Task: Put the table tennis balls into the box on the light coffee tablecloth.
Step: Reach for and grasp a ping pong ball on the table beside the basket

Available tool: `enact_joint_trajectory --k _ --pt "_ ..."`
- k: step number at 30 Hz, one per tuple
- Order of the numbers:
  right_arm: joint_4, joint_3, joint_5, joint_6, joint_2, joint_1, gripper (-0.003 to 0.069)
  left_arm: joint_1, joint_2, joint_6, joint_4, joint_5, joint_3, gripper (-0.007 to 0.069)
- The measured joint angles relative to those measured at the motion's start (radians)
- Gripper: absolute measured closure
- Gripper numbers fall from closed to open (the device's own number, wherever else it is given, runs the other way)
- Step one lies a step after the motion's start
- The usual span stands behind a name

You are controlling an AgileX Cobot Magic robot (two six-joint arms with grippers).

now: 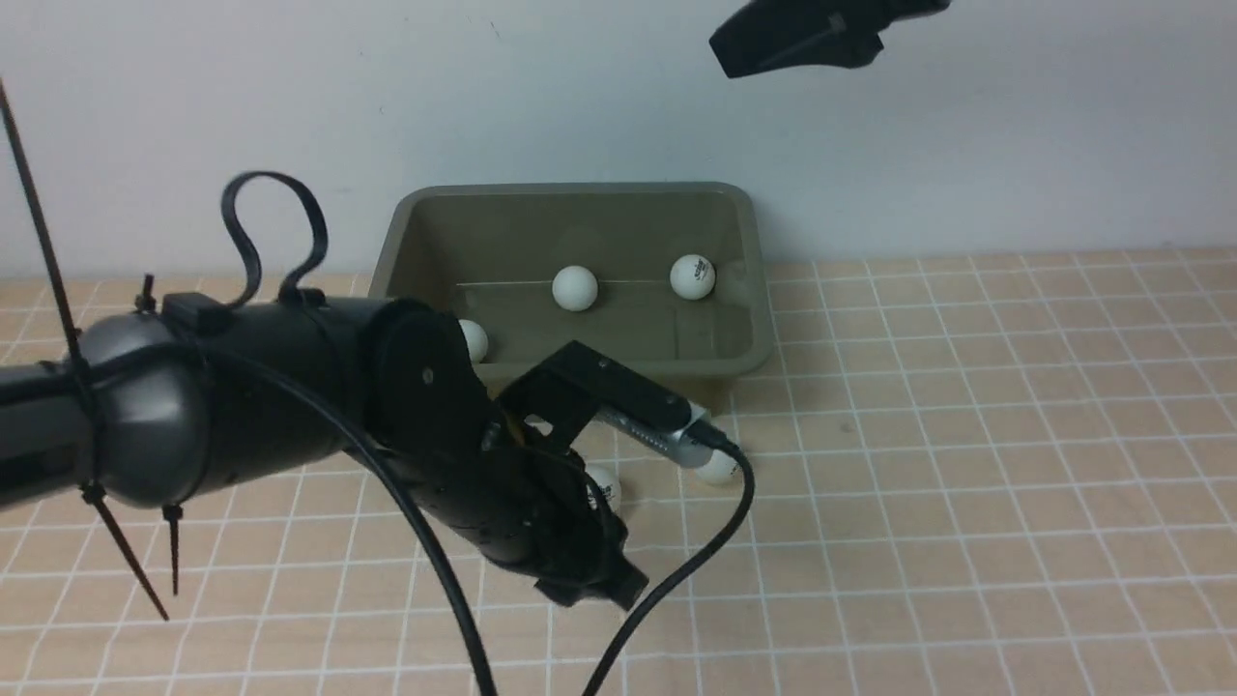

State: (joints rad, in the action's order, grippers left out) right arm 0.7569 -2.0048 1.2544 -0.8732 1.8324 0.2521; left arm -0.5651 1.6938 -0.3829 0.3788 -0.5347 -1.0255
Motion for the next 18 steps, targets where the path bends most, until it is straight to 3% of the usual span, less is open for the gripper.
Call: enact_joint_trajectory --k 5,9,18 --pt "0.000 0.000 0.000 0.000 0.000 0.000 0.0175 0.011 0.047 0.019 0.005 0.238 0.000 0.0337" --pt "0.000 0.000 0.000 0.000 0.000 0.000 0.0175 0.042 0.071 0.023 0.008 0.300 0.000 0.0326" --pt "0.003 0.000 0.000 0.000 0.000 0.000 0.0175 0.078 0.183 -0.024 0.008 0.318 -0.049 0.0219"
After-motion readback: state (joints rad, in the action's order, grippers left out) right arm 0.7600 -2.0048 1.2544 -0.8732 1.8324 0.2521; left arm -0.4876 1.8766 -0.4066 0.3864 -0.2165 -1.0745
